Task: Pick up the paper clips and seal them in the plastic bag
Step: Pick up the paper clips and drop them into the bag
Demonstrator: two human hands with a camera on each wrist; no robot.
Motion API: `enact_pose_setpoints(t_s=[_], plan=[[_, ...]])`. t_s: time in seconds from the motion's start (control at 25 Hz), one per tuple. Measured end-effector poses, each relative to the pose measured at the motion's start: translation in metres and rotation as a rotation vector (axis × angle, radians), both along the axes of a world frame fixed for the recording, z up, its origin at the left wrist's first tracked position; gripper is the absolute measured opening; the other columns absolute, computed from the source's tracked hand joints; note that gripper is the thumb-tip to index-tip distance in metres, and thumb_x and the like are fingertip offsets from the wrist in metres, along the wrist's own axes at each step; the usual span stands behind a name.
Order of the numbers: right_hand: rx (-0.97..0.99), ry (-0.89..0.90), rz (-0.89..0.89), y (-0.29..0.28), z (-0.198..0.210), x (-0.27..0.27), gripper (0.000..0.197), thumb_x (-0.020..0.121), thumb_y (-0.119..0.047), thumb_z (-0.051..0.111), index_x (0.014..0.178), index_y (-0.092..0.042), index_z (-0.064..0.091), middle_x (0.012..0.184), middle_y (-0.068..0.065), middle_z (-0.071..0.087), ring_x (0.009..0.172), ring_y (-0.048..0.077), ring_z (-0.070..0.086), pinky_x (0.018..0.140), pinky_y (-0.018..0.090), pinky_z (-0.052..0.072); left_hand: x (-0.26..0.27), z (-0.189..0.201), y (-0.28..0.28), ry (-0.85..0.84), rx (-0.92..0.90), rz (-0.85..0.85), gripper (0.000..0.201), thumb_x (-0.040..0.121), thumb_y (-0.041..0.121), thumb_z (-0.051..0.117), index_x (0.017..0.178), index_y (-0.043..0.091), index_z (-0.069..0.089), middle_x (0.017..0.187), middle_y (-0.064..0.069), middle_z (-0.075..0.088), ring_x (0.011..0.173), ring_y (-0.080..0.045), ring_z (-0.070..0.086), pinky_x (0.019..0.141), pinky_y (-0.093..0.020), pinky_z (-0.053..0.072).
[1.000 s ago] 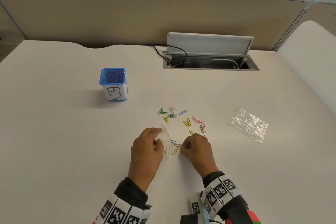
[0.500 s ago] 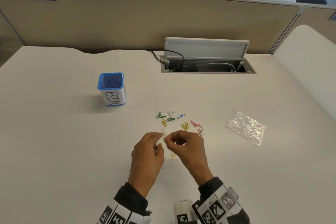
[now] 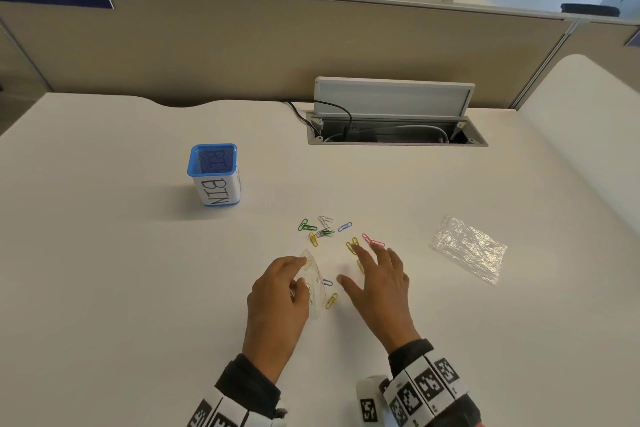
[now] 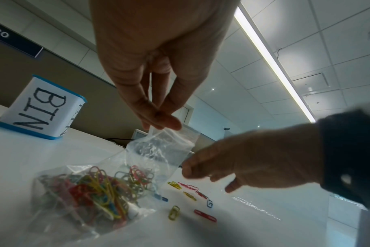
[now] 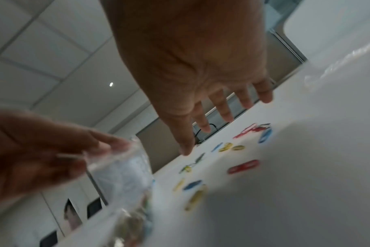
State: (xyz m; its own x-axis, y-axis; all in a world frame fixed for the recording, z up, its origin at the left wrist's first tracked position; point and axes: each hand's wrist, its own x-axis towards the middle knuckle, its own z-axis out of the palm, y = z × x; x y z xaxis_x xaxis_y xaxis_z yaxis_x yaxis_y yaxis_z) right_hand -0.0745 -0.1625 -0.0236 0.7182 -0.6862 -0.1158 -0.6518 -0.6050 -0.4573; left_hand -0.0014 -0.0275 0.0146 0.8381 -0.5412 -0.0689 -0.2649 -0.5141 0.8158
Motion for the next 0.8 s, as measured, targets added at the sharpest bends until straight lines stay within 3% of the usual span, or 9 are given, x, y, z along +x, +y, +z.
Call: enact_pose_setpoints(t_s=[0.08,0.16,0.24,0.28,0.36,0.4,0.44,0.6,0.8], plan=[[0.022,0.231,0.063,-0.003,-0.011,-0.004,0.068,0.092,-0.048,0.045,0.148,-0.028,0.013,0.159,0.010,0.004,0.144,0.039,-0.003,0.115,0.053,0.012,0.001,0.000,0.000,-0.002,0.004,0.000,0.033,0.086,0.011,0.054,0.119,0.011,0.055,0.132,-0.004,0.054,0.114,-0.027,0.057,0.087,-0.035,0.055],[0.067,0.266,0.144,-0.001,-0.019,-0.007,0.063,0.096,-0.042,0.040,0.148,-0.027,0.008,0.159,0.010,-0.003,0.144,0.040,-0.007,0.117,0.051,0.009,0.002,0.000,0.000,0.003,0.001,0.007,0.033,0.085,0.012,0.055,0.118,0.011,0.055,0.132,-0.004,0.054,0.113,-0.028,0.057,0.086,-0.035,0.056],[0.024,0.228,0.201,0.005,-0.024,-0.009,0.055,0.098,-0.027,0.042,0.147,-0.021,0.018,0.159,0.011,0.007,0.146,0.035,0.003,0.117,0.043,0.018,0.002,0.000,-0.001,0.015,0.001,0.009,0.033,0.085,0.012,0.055,0.118,0.011,0.055,0.132,-0.004,0.054,0.114,-0.028,0.057,0.085,-0.036,0.056],[-0.023,0.193,0.211,0.009,-0.025,-0.010,0.051,0.097,-0.020,0.045,0.144,-0.016,0.028,0.155,0.012,0.020,0.144,0.033,0.016,0.114,0.039,0.028,0.001,-0.001,-0.001,0.021,0.004,0.007,0.033,0.085,0.012,0.055,0.118,0.012,0.055,0.132,-0.004,0.053,0.115,-0.028,0.056,0.085,-0.037,0.056],[-0.138,0.125,0.230,0.015,-0.026,-0.011,0.031,0.092,-0.013,0.056,0.122,-0.010,0.056,0.128,0.009,0.055,0.119,0.027,0.051,0.094,0.029,0.048,0.001,-0.002,-0.001,0.031,0.013,0.002,0.033,0.085,0.013,0.056,0.118,0.012,0.054,0.133,-0.003,0.053,0.117,-0.029,0.055,0.086,-0.037,0.055],[-0.176,0.123,0.238,0.016,-0.023,-0.010,0.020,0.090,-0.013,0.060,0.109,-0.010,0.063,0.112,0.005,0.062,0.103,0.021,0.057,0.083,0.026,0.051,0.001,-0.002,-0.001,0.030,0.019,0.000,0.033,0.085,0.014,0.056,0.118,0.013,0.054,0.134,-0.003,0.052,0.118,-0.029,0.054,0.086,-0.037,0.053],[-0.183,0.124,0.246,0.017,-0.020,-0.010,0.014,0.090,-0.012,0.060,0.102,-0.009,0.066,0.103,0.005,0.063,0.094,0.019,0.057,0.078,0.025,0.051,0.001,-0.003,-0.001,0.027,0.023,-0.002,0.033,0.085,0.014,0.056,0.118,0.013,0.054,0.134,-0.002,0.052,0.119,-0.029,0.053,0.086,-0.037,0.052],[-0.100,0.093,0.192,0.005,-0.010,-0.009,0.015,0.092,-0.009,0.050,0.094,-0.007,0.064,0.093,0.008,0.065,0.078,0.020,0.056,0.070,0.026,0.045,0.001,-0.002,0.000,0.023,0.012,-0.002,0.032,0.086,0.013,0.055,0.118,0.012,0.054,0.133,-0.003,0.052,0.118,-0.028,0.054,0.087,-0.037,0.053],[0.078,0.018,0.062,-0.006,-0.010,-0.008,0.011,0.081,-0.004,0.057,0.083,-0.010,0.066,0.086,0.005,0.069,0.076,0.020,0.061,0.066,0.024,0.047,-0.001,0.000,-0.001,0.015,0.018,-0.015,0.033,0.086,0.014,0.055,0.119,0.012,0.053,0.133,-0.002,0.052,0.118,-0.026,0.053,0.090,-0.033,0.051]])
